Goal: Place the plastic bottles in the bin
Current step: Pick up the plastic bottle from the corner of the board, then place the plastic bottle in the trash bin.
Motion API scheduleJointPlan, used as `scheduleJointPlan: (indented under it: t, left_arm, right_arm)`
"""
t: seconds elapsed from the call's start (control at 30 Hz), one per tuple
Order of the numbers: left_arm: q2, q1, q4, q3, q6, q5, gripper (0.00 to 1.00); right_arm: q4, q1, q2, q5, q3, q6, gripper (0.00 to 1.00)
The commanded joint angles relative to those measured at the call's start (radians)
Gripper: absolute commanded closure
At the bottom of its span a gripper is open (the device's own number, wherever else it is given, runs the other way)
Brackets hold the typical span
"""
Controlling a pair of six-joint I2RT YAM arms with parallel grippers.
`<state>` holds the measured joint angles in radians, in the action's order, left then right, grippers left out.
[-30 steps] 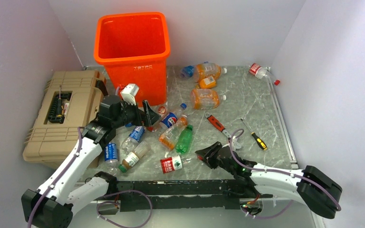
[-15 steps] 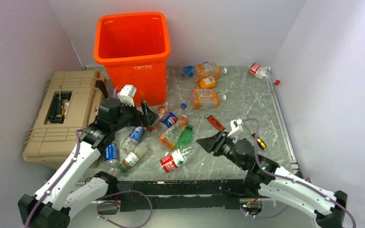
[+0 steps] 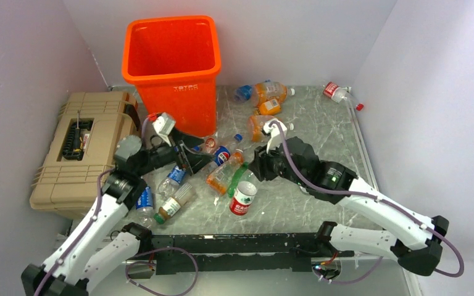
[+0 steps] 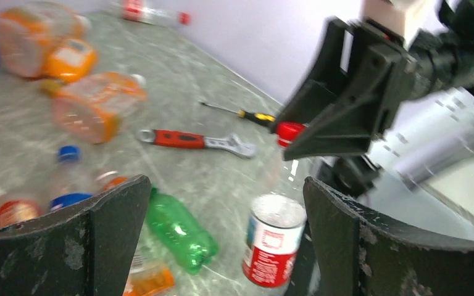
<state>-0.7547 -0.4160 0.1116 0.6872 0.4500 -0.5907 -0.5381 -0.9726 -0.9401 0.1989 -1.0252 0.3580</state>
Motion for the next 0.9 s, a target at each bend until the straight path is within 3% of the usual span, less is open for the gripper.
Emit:
scheduleJointPlan:
  t: [0.0, 0.17, 0.43, 0.87]
  left_arm:
    - [-0.137, -0.005, 0.037, 0.077, -0.027, -0.388, 0.00]
    - [-0.188, -0.007, 0.245, -0.002, 0.107, -0.482, 0.01]
    - [-0.158, -0.020, 0.306, -0.038, 0.137, -0.486, 0.01]
    - [-0.143, -0.045, 0.169, -0.014, 0.061, -0.455, 0.01]
  right_arm:
    - [-0.061, -0.016, -0.061, -0.072, -0.180, -0.193, 1.00]
    - [-0.051, -0.071, -0.142, -0.068, -0.267, -0.240, 1.00]
    - [0.028, -0.105, -0.244, -0.108, -0.354, -0.261, 1.00]
    - [0.125, -0.110, -0.314, -0.194, -0.440, -0.242, 1.00]
